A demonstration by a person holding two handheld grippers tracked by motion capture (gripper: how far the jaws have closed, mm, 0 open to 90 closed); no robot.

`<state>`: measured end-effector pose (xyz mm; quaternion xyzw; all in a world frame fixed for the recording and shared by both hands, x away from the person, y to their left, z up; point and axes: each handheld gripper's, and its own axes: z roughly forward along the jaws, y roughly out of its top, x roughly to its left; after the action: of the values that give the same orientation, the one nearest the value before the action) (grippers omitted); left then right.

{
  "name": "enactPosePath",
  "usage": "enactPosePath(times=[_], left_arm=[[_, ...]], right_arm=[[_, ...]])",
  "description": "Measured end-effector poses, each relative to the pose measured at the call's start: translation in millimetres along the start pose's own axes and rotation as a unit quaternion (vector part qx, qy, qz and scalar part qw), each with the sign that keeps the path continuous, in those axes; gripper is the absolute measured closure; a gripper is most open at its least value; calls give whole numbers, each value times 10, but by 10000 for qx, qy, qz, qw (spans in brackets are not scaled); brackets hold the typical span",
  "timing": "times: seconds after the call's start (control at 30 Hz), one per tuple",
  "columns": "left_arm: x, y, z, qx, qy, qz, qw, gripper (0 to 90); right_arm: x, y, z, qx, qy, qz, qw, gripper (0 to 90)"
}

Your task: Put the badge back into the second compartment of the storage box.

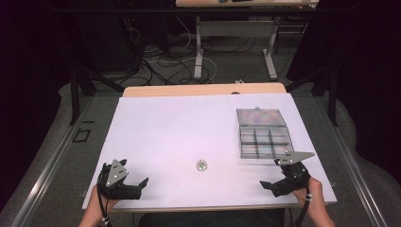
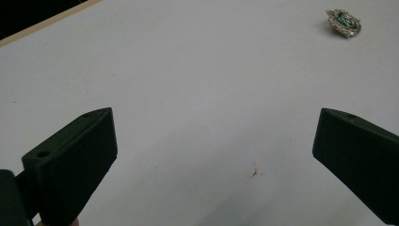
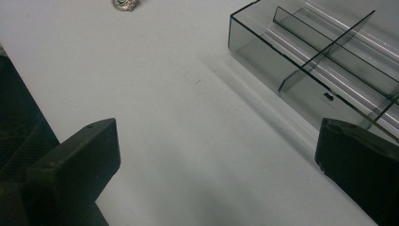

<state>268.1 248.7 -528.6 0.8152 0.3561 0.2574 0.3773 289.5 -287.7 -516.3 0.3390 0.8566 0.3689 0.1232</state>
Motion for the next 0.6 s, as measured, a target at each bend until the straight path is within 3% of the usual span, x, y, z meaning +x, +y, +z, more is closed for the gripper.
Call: enactPosePath(times=[0.6], left_arm=[[-8, -5, -1, 2, -14, 46, 10000, 9]], right_arm=[[55, 62, 43, -80, -80, -52, 9999, 8]])
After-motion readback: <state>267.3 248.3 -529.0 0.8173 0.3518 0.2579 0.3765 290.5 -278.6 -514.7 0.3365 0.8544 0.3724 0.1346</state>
